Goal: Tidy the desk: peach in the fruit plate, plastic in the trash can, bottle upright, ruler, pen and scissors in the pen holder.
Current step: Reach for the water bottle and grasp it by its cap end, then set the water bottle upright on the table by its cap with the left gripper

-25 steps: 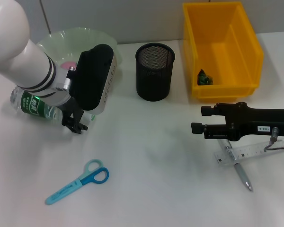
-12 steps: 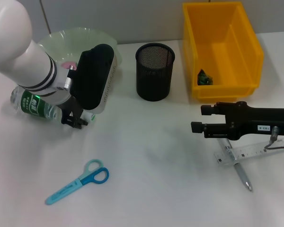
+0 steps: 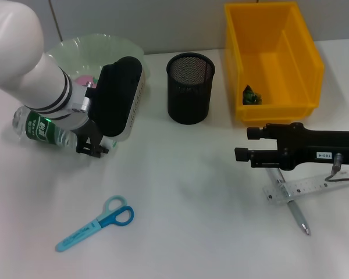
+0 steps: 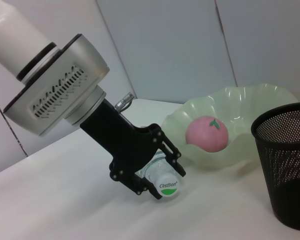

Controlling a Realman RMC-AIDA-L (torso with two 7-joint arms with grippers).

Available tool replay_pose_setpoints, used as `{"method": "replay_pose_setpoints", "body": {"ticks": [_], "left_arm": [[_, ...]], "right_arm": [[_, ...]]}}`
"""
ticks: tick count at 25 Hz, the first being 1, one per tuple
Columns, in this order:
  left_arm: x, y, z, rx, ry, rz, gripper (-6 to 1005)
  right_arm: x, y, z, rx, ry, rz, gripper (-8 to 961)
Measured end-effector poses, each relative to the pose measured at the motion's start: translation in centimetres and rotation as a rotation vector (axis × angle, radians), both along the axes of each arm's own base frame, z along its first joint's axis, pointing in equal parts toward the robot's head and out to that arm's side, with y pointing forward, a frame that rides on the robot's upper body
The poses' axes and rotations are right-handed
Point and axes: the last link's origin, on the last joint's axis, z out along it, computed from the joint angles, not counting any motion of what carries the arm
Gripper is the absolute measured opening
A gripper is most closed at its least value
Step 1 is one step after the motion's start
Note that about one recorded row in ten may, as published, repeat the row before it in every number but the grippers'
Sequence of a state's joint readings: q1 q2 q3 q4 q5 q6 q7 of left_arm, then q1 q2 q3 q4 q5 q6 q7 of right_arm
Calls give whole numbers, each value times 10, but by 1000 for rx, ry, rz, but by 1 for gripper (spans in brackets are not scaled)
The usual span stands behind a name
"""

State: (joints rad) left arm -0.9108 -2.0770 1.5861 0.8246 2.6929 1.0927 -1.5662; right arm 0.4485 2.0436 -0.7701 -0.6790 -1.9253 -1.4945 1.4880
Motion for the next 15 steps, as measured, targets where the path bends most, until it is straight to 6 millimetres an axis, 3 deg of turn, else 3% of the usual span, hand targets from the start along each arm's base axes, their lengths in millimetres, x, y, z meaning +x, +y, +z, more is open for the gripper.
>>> {"method": "replay_pose_setpoints", "body": {"ticks": [15], "left_arm": [[0, -4, 4, 30, -27, 72, 434]], "right_arm": [[-2, 0, 1, -5, 3, 7, 755]]}}
